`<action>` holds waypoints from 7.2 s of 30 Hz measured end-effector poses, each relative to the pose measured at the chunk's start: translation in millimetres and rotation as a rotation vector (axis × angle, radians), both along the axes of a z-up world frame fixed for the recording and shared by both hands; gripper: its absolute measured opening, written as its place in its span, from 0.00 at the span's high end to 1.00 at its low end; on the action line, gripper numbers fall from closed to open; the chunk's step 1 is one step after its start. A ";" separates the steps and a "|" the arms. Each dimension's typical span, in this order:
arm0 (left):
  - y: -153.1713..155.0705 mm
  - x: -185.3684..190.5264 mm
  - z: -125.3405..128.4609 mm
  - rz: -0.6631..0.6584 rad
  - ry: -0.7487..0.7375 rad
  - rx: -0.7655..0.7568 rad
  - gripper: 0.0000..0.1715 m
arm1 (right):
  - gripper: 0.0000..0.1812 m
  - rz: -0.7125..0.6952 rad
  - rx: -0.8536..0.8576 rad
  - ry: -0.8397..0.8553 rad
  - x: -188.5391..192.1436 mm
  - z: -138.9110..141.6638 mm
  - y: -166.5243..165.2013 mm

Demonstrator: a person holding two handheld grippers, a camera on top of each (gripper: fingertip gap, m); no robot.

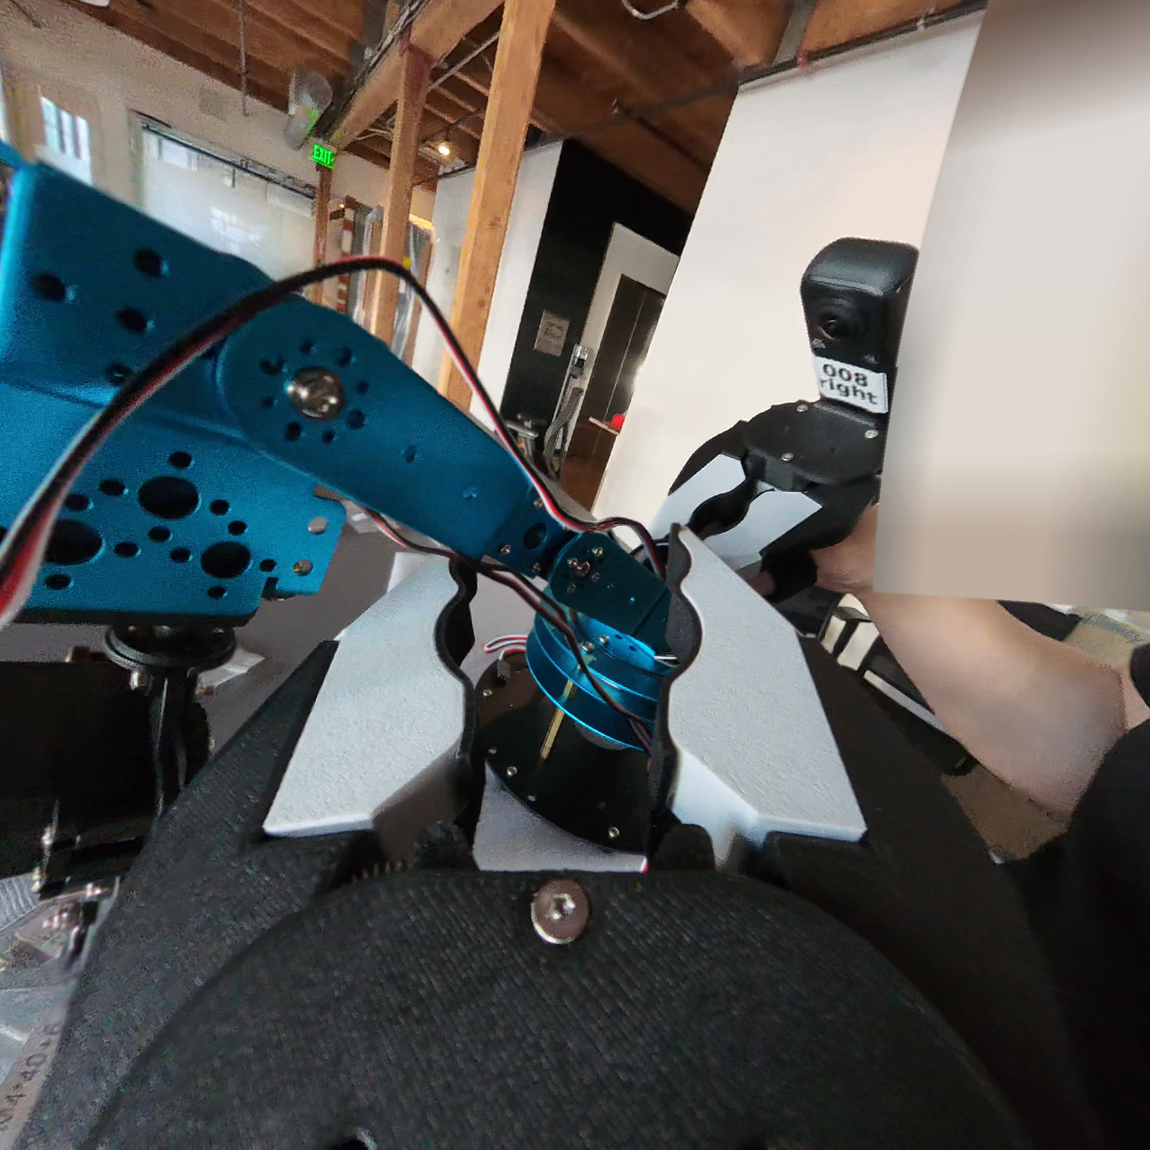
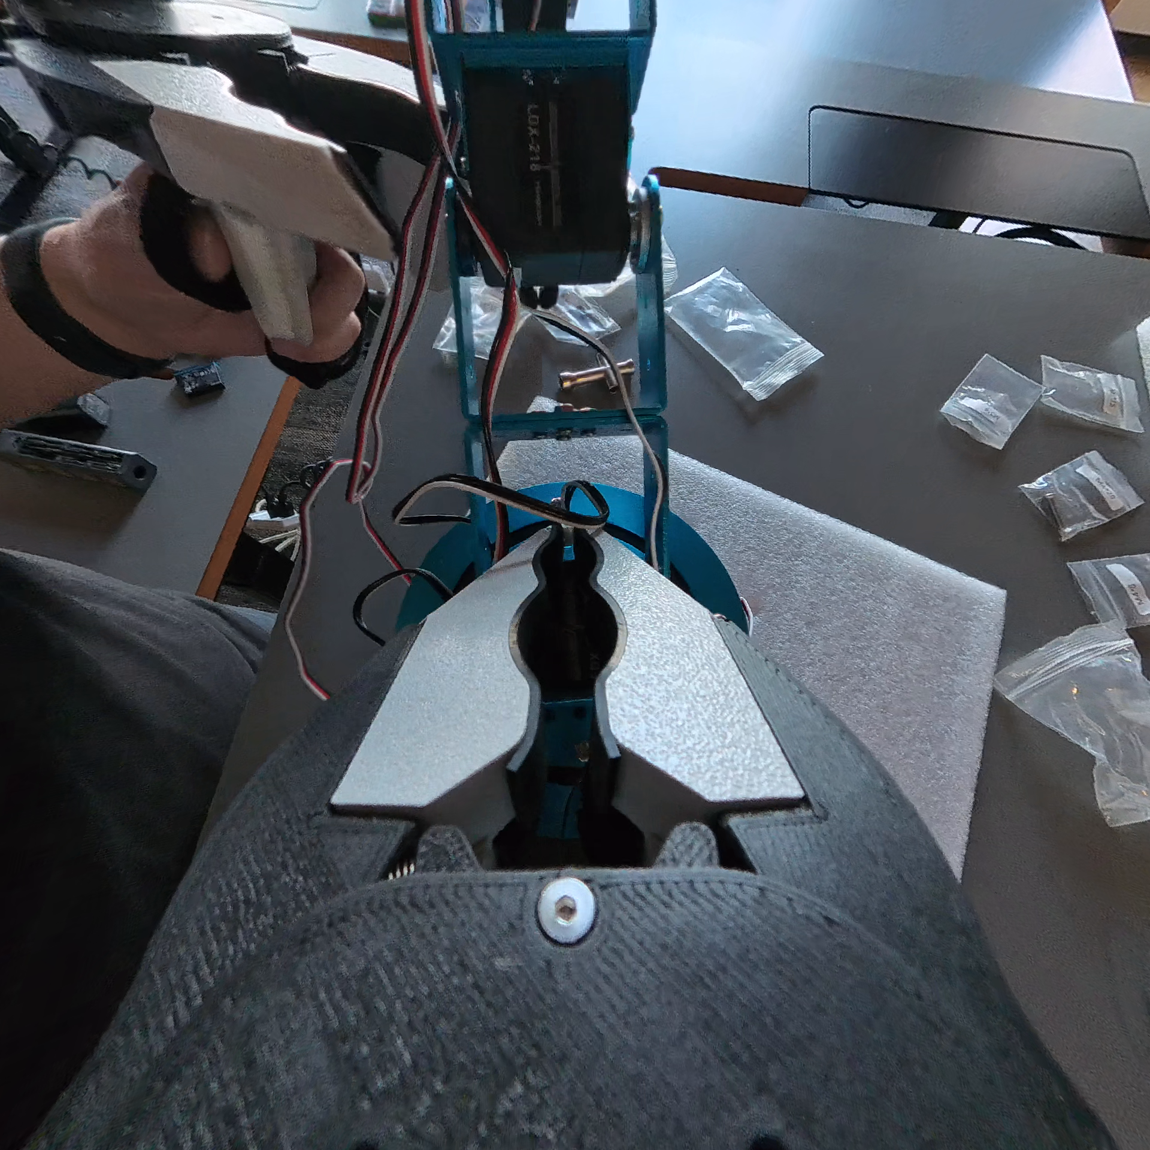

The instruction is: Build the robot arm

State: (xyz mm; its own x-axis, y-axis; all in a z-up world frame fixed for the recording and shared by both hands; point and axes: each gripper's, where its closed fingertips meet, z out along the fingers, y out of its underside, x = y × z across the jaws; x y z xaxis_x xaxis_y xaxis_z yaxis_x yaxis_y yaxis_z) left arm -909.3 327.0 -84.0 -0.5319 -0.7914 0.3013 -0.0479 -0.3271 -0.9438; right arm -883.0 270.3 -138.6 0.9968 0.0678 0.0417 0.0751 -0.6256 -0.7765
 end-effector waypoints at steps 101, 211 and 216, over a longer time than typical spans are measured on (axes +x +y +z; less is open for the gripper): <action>-41.5 23.2 -34.0 -0.422 -0.034 0.273 0.96 | 0.99 -0.017 0.077 0.130 9.8 8.4 -8.3; -80.8 45.3 -64.6 -0.657 -0.077 0.644 1.00 | 0.96 -0.097 0.032 0.004 20.4 13.5 -38.3; -83.3 45.6 -62.9 -0.684 -0.060 0.639 1.00 | 0.95 -0.157 0.015 0.018 29.5 10.2 -48.2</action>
